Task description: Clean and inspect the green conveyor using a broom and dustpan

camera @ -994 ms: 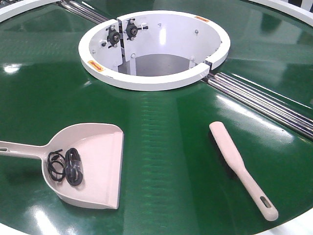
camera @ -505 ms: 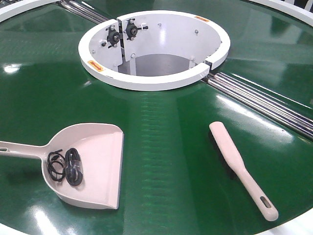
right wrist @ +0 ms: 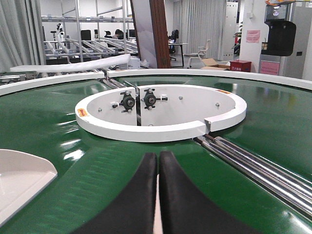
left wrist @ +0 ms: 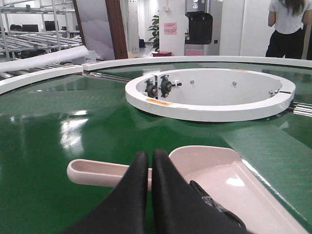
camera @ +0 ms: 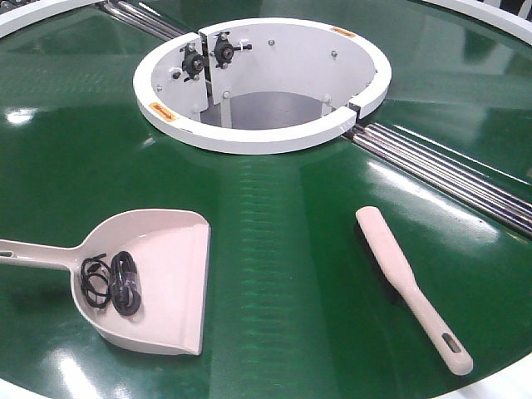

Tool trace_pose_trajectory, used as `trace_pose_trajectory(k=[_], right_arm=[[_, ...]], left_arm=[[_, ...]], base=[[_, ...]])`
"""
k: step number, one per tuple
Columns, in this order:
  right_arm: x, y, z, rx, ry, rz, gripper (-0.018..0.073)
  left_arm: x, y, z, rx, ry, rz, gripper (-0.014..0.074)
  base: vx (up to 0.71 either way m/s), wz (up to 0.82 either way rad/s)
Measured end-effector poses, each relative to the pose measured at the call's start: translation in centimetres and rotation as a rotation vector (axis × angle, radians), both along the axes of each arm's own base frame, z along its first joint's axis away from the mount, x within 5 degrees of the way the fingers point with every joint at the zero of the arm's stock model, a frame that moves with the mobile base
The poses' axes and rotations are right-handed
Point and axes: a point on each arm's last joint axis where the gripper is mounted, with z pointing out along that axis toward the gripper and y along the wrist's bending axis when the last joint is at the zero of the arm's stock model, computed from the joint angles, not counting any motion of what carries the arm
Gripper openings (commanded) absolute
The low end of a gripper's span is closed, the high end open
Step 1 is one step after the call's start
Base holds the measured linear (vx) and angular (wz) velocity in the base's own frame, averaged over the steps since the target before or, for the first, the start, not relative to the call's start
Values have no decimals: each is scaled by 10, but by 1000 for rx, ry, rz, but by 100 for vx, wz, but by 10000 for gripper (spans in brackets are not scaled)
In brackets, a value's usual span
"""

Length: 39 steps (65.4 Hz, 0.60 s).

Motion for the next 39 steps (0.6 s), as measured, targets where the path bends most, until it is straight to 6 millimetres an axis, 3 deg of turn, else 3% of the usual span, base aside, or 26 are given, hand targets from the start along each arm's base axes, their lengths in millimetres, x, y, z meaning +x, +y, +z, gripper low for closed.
trace_pose_trajectory(k=[39], right_arm=[[0,0,-1,-1,1,0,-8]], left_arm=[[0,0,0,0,1,0,-7]], base=[[0,0]])
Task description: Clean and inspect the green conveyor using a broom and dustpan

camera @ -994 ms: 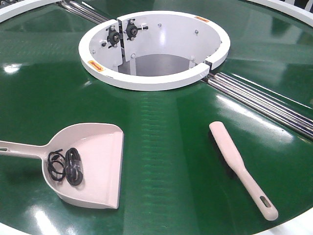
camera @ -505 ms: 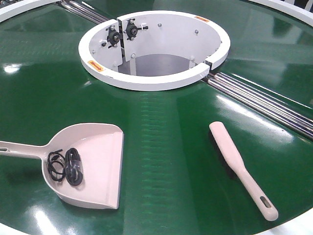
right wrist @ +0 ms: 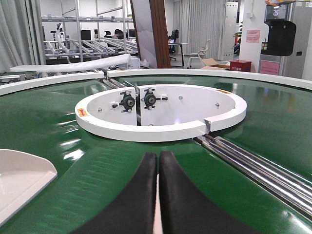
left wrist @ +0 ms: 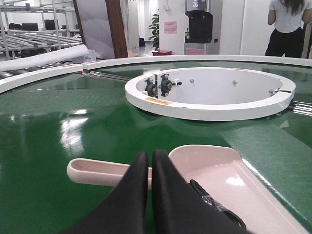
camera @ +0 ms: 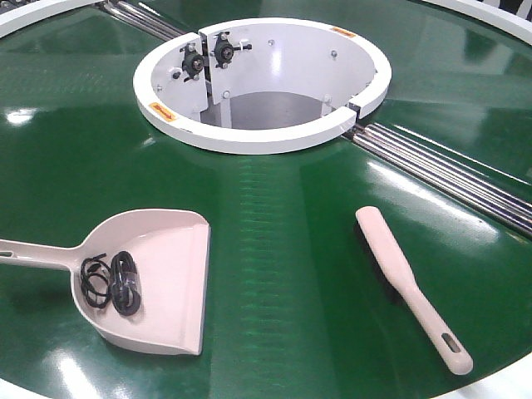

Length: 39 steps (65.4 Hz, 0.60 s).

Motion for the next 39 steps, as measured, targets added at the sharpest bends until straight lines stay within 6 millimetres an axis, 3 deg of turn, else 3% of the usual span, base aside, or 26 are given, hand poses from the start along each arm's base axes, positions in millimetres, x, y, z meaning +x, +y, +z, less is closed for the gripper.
trace_pose_trajectory(k=[23,39], right_arm=[[2,-15,-43,-16,69,-250,-8],[0,-15,-45,9,44,-240,-8]], left_arm=[[0,0,0,0,0,2,-7],[0,0,0,0,2,2,-7]], base=[[0,0],[0,0]])
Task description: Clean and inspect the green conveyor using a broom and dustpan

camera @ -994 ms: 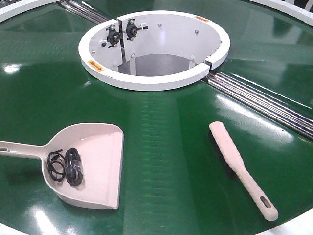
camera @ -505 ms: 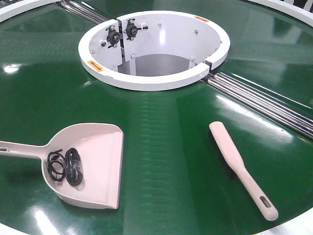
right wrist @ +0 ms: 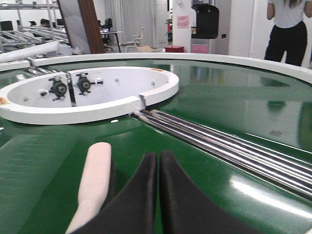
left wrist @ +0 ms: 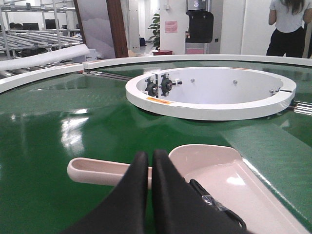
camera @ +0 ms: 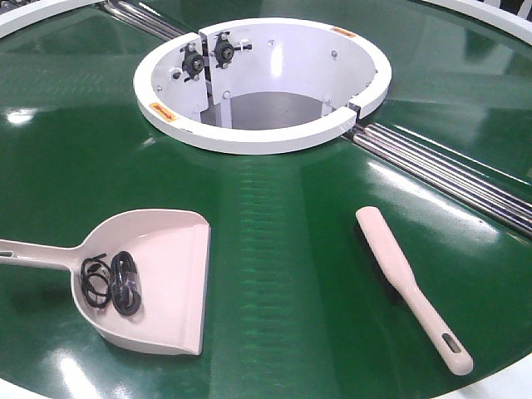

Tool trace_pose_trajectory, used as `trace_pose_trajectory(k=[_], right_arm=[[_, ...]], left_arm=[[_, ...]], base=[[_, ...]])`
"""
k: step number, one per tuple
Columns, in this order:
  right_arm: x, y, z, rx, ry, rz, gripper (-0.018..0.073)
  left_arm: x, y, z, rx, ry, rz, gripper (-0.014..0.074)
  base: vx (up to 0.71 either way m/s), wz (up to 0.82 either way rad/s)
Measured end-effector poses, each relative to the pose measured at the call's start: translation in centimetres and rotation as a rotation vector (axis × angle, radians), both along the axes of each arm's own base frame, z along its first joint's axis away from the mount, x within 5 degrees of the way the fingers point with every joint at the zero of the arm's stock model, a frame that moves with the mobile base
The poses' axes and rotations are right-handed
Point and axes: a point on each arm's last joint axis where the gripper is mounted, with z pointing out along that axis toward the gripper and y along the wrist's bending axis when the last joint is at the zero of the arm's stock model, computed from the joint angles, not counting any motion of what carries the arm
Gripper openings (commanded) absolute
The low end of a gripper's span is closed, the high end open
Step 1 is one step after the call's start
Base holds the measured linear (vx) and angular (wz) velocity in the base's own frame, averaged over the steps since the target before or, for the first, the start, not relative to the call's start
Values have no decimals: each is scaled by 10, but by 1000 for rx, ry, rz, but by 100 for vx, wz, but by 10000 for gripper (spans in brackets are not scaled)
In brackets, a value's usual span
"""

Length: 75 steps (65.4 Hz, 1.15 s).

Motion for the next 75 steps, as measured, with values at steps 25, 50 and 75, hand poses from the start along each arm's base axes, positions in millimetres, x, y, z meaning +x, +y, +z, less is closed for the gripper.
trace_pose_trajectory(k=[25,50,75], right_arm=[[0,4,0,-26,-2,68,-8],[0,4,0,-26,-2,68,-8],[0,4,0,-26,-2,68,-8]], left_arm=[[0,0,0,0,0,0,-7],[0,0,0,0,0,0,-7],[0,0,0,0,0,0,-7]], base=[[0,0],[0,0],[0,0]])
